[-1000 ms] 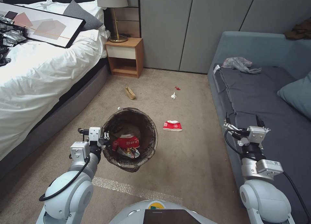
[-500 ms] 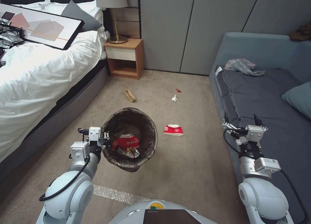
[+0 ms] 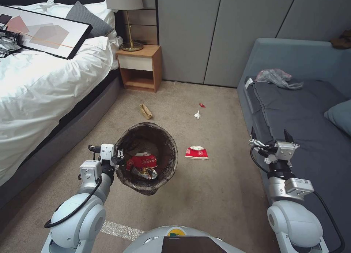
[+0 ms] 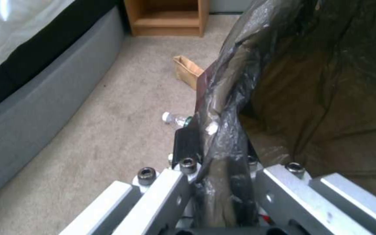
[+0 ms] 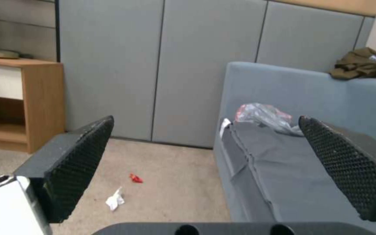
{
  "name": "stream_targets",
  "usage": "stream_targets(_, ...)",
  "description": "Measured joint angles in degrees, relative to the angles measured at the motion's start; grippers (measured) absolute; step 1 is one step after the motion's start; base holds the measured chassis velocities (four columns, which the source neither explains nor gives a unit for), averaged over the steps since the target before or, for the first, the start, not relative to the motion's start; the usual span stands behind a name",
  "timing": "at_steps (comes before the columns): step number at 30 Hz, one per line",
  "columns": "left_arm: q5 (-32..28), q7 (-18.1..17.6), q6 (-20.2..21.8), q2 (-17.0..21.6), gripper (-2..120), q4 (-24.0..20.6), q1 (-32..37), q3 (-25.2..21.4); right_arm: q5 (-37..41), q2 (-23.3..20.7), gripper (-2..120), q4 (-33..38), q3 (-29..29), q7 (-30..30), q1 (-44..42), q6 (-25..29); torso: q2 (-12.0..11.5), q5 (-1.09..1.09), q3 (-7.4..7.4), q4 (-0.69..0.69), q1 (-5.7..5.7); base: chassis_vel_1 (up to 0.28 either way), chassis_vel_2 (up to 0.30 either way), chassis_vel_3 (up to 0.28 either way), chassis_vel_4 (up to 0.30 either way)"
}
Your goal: Pick up the trash bin, then pick up the garbage from the floor and place it into the trash bin.
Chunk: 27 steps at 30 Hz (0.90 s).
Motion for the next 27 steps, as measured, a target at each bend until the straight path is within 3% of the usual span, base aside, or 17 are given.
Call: stream_targets(27, 0.55, 0.83, 0.00, 0.07, 0, 0.00, 0.40, -0.25, 0.03, -0.07, 100, -0.73, -1.04, 0.28, 0.31, -0.07, 0.00, 0.00, 0.00, -0.01, 0.00, -0.100, 0.091, 0.095, -0.098)
